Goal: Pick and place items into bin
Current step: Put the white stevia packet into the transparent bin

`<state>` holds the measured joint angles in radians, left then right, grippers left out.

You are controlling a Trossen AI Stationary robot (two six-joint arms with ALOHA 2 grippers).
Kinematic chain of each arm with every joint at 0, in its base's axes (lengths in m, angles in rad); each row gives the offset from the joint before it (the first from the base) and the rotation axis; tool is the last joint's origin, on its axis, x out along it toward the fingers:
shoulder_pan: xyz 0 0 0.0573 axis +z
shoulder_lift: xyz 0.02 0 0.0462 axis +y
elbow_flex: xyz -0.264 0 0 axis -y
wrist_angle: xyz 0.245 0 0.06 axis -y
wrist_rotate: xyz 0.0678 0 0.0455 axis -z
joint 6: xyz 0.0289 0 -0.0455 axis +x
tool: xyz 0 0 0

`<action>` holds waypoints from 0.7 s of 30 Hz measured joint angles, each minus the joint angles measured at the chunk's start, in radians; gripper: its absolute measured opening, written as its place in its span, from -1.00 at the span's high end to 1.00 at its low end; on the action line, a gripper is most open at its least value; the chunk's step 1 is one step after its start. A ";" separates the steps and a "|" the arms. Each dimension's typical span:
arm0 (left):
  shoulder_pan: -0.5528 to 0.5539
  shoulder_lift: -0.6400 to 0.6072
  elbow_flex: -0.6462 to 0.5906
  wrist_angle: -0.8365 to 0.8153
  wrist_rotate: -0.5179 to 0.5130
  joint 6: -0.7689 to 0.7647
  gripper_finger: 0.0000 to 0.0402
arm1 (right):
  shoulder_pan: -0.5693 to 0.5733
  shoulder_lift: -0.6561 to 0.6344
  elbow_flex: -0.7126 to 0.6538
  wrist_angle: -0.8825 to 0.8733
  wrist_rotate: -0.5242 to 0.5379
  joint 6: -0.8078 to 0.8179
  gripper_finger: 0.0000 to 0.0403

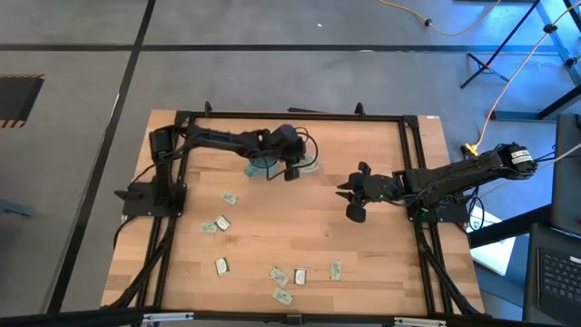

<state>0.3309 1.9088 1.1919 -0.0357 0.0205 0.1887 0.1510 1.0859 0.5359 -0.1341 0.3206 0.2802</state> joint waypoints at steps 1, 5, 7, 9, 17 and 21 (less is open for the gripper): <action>-0.003 0.001 0.000 -0.002 -0.006 -0.006 0.99 | 0.000 0.000 0.000 0.000 0.000 0.000 0.54; -0.015 0.014 0.000 0.000 -0.003 -0.011 0.99 | 0.000 0.000 0.000 0.000 0.000 0.001 0.54; -0.017 0.015 -0.002 -0.002 -0.009 -0.011 0.98 | 0.000 0.000 0.000 0.002 0.000 0.000 0.54; -0.017 0.020 0.002 0.010 -0.011 -0.011 0.98 | 0.000 0.000 0.000 -0.001 0.000 0.001 0.54; -0.017 0.020 0.000 -0.014 -0.055 -0.020 0.86 | 0.000 0.000 0.000 -0.002 0.000 0.003 0.54; -0.021 -0.004 0.000 -0.010 -0.048 -0.020 0.73 | 0.000 0.000 0.000 -0.004 0.000 0.003 0.54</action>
<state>0.3101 1.9048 1.1919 -0.0457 -0.0273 0.1688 0.1512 1.0857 0.5362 -0.1377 0.3208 0.2834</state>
